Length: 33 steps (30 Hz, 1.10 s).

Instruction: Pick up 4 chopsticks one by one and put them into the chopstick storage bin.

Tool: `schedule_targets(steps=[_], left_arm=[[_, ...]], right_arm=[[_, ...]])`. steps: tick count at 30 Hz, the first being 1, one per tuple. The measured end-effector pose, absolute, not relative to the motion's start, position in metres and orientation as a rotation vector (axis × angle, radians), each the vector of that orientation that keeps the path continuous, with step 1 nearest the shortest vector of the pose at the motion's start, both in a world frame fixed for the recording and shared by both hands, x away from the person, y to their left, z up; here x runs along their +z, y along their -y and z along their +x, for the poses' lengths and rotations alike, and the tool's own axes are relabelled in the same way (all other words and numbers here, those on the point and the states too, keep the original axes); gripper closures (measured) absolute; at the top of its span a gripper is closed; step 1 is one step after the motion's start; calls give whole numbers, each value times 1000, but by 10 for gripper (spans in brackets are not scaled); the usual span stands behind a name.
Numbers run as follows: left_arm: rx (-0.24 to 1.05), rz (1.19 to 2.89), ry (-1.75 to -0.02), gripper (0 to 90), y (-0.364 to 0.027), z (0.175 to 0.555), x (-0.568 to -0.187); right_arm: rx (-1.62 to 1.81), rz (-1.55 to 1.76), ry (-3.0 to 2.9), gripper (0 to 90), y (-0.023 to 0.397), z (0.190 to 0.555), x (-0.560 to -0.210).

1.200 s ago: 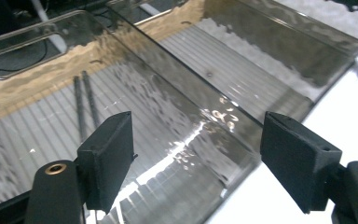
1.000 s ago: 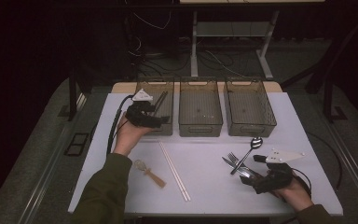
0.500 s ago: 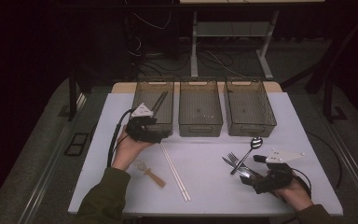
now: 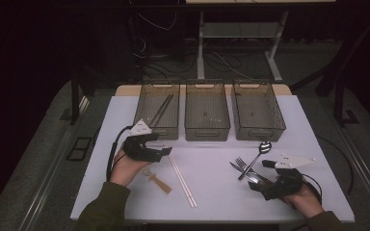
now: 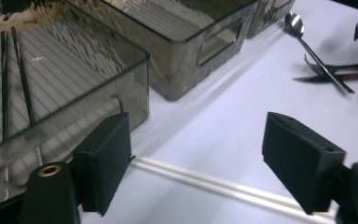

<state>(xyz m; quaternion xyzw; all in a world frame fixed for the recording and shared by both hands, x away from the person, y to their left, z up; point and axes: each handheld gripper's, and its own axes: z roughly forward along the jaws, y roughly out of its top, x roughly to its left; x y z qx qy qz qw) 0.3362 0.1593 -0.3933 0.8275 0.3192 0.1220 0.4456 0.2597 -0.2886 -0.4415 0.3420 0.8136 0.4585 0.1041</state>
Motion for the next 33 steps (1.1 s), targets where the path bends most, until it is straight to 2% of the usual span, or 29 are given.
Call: schedule_targets(steps=[8,13,19,24,33], left_arm=[[274,2047,-772,482,-169,316,-398],[291,2089,-723,664,-169,303,-400],[282,2165,-734,821,-169,296,-407],[265,2215,-767,889,-172,295,-413],[259,2295,-816,892,-175,299,-423]], right_arm=[[1350,1005,-2399,14,288,259,-441],[1348,1003,-2400,14,288,259,-441],[1343,1003,-2403,14,288,259,-441],[1344,1001,-2404,15,287,259,-441],[1343,1001,-2406,14,287,259,-442]])
